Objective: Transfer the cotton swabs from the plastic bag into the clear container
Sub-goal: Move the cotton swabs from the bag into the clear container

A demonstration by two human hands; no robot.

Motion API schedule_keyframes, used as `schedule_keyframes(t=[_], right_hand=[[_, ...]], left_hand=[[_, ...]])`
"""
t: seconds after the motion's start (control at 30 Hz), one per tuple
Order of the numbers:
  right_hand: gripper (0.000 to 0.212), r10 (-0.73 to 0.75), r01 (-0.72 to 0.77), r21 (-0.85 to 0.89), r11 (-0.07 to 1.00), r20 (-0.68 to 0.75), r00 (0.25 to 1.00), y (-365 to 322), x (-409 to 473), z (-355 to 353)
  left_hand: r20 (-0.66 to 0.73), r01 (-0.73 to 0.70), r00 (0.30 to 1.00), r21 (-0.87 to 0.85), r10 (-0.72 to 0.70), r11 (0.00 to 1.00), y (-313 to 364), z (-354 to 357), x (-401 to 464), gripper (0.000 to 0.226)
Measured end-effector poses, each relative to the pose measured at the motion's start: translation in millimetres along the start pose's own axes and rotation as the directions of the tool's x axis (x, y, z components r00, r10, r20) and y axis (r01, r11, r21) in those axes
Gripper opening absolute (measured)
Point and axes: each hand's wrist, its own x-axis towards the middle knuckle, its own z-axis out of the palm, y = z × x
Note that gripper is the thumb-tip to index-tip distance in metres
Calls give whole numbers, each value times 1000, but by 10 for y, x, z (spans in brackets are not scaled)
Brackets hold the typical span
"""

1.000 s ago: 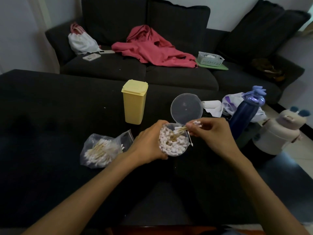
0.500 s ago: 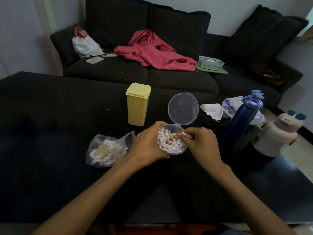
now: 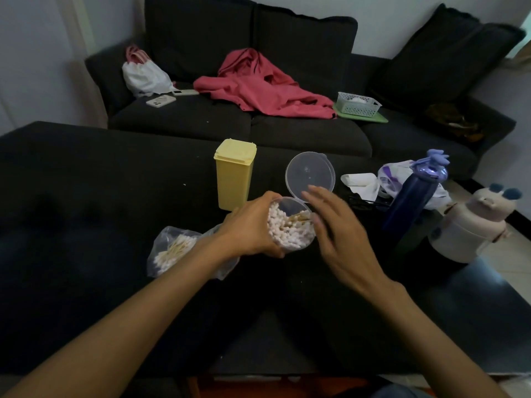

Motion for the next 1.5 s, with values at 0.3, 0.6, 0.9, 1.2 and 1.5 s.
schedule_keyframes(t=[0.3, 0.6, 0.9, 1.2, 1.5], right_hand=[[65, 106, -138, 68, 988, 350, 931, 4, -105, 180], [59, 380, -554, 452, 699, 422, 823, 129, -30, 108], [50, 335, -419, 198, 886, 351, 874, 141, -87, 141], [25, 209, -353, 364, 862, 380, 901, -702, 229, 507], [23, 325, -601, 236, 764, 664, 674, -784, 173, 925]], left_hand=[[-13, 32, 999, -165, -35, 986, 43, 155, 35, 85], [64, 217, 976, -252, -207, 943, -60, 340, 141, 90], [124, 159, 984, -330, -124, 931, -65, 228, 15, 110], [-528, 361, 784, -42, -327, 932, -900, -491, -779, 30], [-94, 610, 792, 131, -603, 781, -1040, -256, -846, 45]])
